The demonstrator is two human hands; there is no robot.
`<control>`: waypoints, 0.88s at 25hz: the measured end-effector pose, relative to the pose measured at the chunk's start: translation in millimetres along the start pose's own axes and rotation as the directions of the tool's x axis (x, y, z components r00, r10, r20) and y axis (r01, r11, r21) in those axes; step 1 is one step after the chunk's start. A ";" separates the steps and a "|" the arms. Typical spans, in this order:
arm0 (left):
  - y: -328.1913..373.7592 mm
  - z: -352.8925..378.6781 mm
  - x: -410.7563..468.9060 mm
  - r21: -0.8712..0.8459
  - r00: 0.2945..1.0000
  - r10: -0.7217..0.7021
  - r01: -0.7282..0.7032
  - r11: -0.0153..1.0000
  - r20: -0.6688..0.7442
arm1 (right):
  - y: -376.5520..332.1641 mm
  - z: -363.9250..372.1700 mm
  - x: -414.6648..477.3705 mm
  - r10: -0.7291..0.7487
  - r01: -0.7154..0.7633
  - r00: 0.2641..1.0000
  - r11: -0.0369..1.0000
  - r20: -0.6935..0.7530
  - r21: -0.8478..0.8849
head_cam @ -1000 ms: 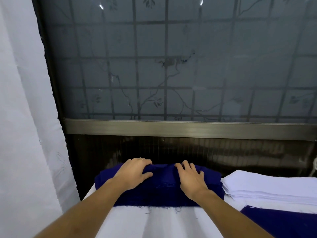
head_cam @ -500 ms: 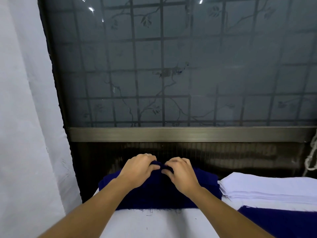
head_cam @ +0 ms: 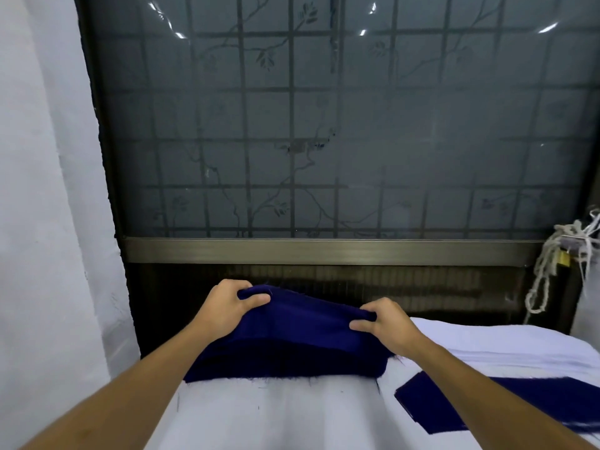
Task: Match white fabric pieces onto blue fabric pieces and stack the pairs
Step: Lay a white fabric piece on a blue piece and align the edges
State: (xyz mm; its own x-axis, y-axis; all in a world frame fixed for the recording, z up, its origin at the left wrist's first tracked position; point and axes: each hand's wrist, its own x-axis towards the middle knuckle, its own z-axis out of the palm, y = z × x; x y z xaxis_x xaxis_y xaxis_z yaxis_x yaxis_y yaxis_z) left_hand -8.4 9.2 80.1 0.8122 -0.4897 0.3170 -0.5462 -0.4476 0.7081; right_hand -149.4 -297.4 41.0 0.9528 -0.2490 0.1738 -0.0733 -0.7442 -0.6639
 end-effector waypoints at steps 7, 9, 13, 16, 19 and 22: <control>-11.0 13.4 -43.1 -0.027 0.974 -0.130 0.137 0.990 0.184 | 32.8 -43.8 -68.4 0.152 -0.167 0.981 0.978 0.121 0.125; -12.0 19.6 -59.3 -0.020 0.962 -0.155 0.164 0.986 0.227 | 42.7 -51.0 -93.5 0.153 -0.183 0.975 0.965 0.161 0.189; -23.6 34.0 -87.8 0.090 0.909 -0.267 0.252 0.964 0.321 | 68.3 -60.9 -132.7 0.206 -0.243 0.960 0.951 0.191 0.193; -30.2 45.4 -110.5 0.012 0.899 -0.332 0.343 0.939 0.284 | 88.7 -65.6 -163.0 0.250 -0.303 0.939 0.927 0.237 0.222; -30.1 62.8 -130.8 -0.070 0.886 -0.347 0.384 0.921 0.307 | 105.9 -65.1 -188.3 0.268 -0.316 0.935 0.928 0.234 0.199; -27.3 85.0 -143.2 -0.012 0.901 -0.337 0.353 0.935 0.273 | 123.0 -58.9 -207.8 0.294 -0.328 0.936 0.928 0.193 0.175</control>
State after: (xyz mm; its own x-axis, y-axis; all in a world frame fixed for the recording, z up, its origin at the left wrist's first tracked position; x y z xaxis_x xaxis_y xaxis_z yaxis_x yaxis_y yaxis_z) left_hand -127.2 28.0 -38.2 0.8598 -0.4949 -0.1254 -0.2216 -0.5830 0.7816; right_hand -373.7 -373.7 -34.1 0.9272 -0.3321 -0.1733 -0.3290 -0.5011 -0.8004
